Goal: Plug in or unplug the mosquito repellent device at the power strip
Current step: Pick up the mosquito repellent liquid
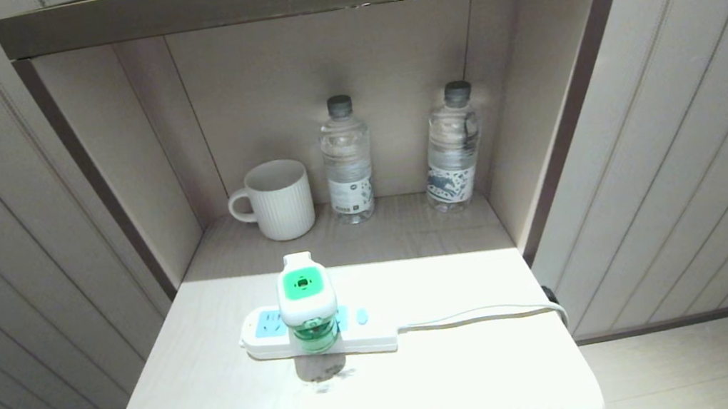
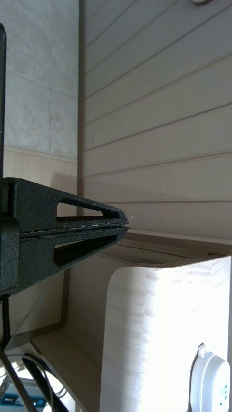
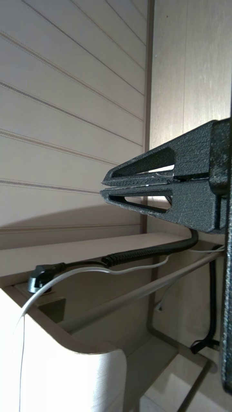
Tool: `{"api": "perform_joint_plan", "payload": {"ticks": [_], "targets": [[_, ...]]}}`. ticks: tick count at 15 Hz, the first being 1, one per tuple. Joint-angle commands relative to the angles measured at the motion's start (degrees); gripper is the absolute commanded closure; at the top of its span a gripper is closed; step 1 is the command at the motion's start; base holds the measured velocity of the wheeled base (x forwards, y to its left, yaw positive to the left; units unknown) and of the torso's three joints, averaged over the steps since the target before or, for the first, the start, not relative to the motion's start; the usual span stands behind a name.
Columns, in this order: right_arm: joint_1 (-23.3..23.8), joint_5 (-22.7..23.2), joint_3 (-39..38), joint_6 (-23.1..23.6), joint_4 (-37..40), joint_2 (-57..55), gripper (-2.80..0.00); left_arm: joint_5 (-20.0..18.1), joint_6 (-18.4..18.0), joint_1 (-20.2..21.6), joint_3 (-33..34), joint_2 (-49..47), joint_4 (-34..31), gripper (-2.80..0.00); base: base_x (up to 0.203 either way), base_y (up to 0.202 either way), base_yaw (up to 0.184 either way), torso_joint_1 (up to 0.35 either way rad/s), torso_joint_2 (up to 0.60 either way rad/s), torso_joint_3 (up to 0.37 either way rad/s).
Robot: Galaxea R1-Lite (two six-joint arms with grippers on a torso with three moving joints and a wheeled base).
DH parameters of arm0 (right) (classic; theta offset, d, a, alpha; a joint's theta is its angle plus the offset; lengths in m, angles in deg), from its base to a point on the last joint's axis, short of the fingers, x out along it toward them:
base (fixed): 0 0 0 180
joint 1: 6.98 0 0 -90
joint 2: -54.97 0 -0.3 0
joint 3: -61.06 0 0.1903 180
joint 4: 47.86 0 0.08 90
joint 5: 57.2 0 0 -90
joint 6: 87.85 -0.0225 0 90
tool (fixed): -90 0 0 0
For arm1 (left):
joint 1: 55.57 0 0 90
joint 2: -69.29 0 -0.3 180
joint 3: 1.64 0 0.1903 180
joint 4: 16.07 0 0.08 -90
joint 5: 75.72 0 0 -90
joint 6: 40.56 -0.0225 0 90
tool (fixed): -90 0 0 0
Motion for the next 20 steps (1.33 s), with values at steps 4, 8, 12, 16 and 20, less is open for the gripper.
{"api": "perform_joint_plan", "payload": {"ticks": [4,8,12,16,20], "targets": [[0.1,-0.59,-0.05,-0.85,0.18,1.11,0.0,0.0,0.0,0.01,0.0,0.02,0.0,0.0,0.0,0.0,0.0,0.0,0.0,0.0],[0.1,-0.59,0.04,-0.59,0.18,1.11,0.0,0.0,0.0,0.01,0.0,0.02,0.0,0.0,0.0,0.0,0.0,0.0,0.0,0.0],[0.1,-0.59,0.04,-0.59,0.18,1.11,0.0,0.0,0.0,0.01,0.0,0.02,0.0,0.0,0.0,0.0,0.0,0.0,0.0,0.0],[0.1,-0.59,-0.02,-0.59,0.18,1.19,0.0,0.0,0.0,0.01,0.0,0.02,0.0,0.0,0.0,0.0,0.0,0.0,0.0,0.0],[0.1,-0.59,0.04,-0.5,0.18,1.11,0.0,0.0,0.0,0.04,0.0,0.02,0.0,0.0,0.0,0.0,0.0,0.0,0.0,0.0]]}}
